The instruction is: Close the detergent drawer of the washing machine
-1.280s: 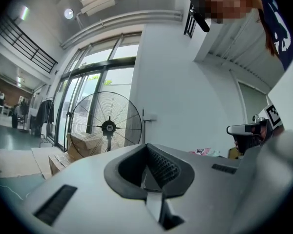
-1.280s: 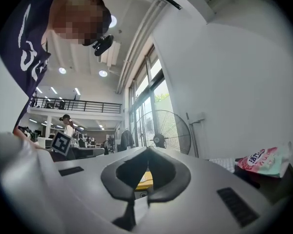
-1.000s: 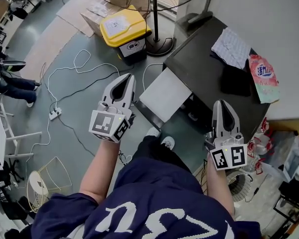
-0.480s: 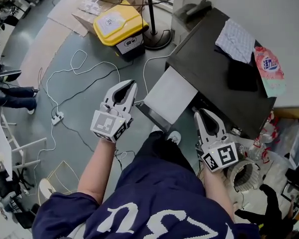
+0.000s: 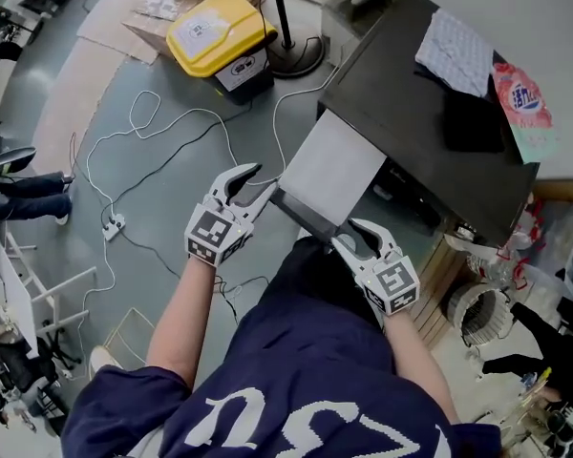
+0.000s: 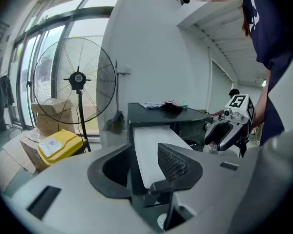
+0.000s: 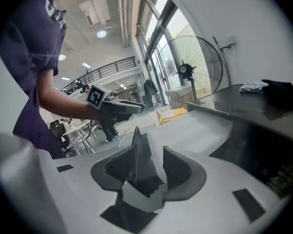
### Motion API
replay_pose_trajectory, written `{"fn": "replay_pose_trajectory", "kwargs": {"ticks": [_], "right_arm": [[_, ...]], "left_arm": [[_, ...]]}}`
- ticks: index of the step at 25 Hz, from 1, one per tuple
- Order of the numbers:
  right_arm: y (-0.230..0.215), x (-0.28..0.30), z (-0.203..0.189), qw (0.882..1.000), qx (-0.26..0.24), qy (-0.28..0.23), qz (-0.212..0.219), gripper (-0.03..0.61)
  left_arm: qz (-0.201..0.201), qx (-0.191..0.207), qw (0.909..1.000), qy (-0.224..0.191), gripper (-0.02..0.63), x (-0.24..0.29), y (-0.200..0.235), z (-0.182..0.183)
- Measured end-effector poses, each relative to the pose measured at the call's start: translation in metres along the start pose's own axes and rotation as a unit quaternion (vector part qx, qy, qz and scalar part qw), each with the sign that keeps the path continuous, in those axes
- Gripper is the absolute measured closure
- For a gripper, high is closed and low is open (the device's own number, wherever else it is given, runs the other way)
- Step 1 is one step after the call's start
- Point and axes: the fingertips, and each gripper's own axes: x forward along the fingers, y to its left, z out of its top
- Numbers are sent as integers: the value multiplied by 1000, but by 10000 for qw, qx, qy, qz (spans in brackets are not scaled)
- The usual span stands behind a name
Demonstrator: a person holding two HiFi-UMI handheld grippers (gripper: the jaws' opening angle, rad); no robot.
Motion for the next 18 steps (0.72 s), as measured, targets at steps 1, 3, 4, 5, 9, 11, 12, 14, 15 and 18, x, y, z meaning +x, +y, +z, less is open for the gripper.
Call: {"fn": "replay_pose_trajectory", "kwargs": {"ticks": [1, 3, 4, 5, 9, 11, 12, 14, 15, 18], "right_arm": [[4, 4, -8, 9999, 4, 112, 72, 373], [12, 12, -19, 9993, -57, 314, 203, 360], [16, 15, -22, 9988, -115, 398, 265, 357], [20, 18, -25, 9982, -187, 463, 317, 356], [28, 27, -32, 9955, -583, 665, 341, 385], [30, 29, -34, 9946, -675, 716, 329, 414], [31, 30, -34, 9945, -680, 719, 329, 431], [32, 32, -35, 9947, -662, 718, 334, 452], [32, 32, -36, 9947, -651, 720, 338, 460], [32, 33, -37, 9944, -642, 748, 375, 479]], "left_arm": [[-80, -39, 9999, 116, 449, 2, -1, -10], [-262, -149, 9990, 318, 434, 4, -2, -27], [-374, -200, 9982, 419, 425, 5, -4, -34], [-498, -237, 9971, 524, 414, 6, -5, -42], [-944, -343, 9914, 840, 385, 5, -11, -65], [-1089, -358, 9895, 877, 380, 3, -12, -68], [-1171, -322, 9884, 908, 379, 2, -14, -69], [-1392, -152, 9844, 1061, 376, 0, -18, -73], [-1498, -55, 9818, 1168, 374, -1, -20, -76], [-1630, 151, 9763, 1414, 376, 0, -19, -88]]}}
